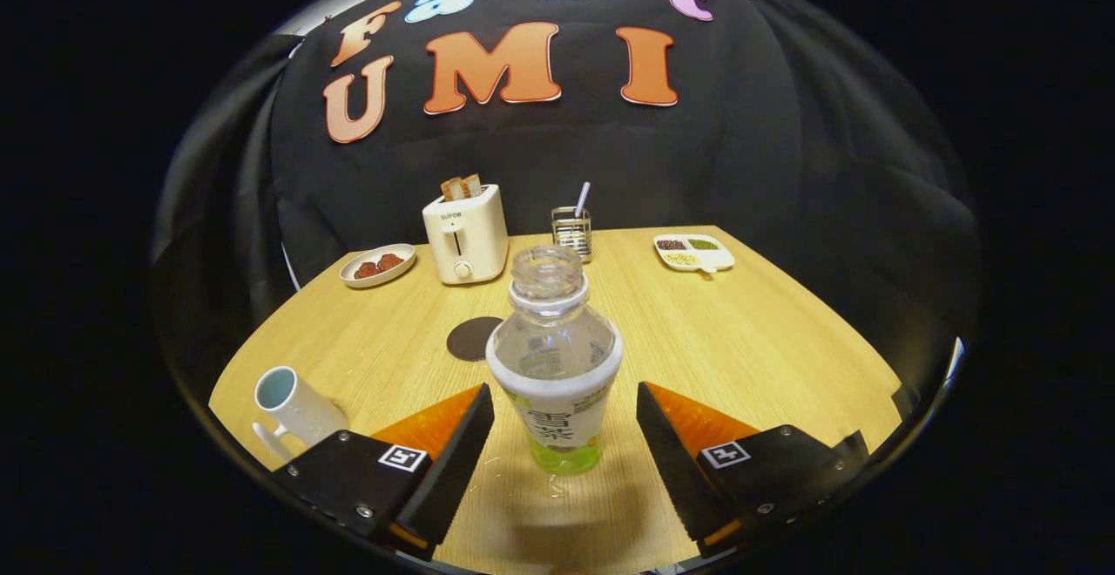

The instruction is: Take the bottle from table, then pour the juice into the cup, finally place the bottle on the coaster

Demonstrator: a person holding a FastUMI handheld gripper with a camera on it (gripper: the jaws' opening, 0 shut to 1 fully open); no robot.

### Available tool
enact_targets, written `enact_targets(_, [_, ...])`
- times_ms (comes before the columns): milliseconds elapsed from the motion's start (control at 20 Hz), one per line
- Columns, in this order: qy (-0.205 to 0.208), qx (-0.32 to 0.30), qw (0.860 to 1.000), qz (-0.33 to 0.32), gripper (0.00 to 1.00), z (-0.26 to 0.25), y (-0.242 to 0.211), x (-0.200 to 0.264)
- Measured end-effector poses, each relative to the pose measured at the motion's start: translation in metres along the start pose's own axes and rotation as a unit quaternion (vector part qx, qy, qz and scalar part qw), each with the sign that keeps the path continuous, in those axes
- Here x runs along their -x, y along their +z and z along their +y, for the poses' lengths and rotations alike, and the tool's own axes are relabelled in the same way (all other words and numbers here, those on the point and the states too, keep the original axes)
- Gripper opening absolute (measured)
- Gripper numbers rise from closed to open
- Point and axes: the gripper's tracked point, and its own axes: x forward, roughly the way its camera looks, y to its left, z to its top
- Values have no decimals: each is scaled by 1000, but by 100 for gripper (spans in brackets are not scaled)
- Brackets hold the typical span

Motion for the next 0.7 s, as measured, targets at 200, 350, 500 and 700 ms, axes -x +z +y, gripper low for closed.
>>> enact_targets(200, [3,1,1000,28,95,0,-14,-13])
enact_targets(350, [1,3,999,47,79,2,-21,-16])
enact_targets(500, [-4,13,998,55,63,3,-19,-16])
enact_targets(700, [-26,32,997,66,53,1,-9,-4])
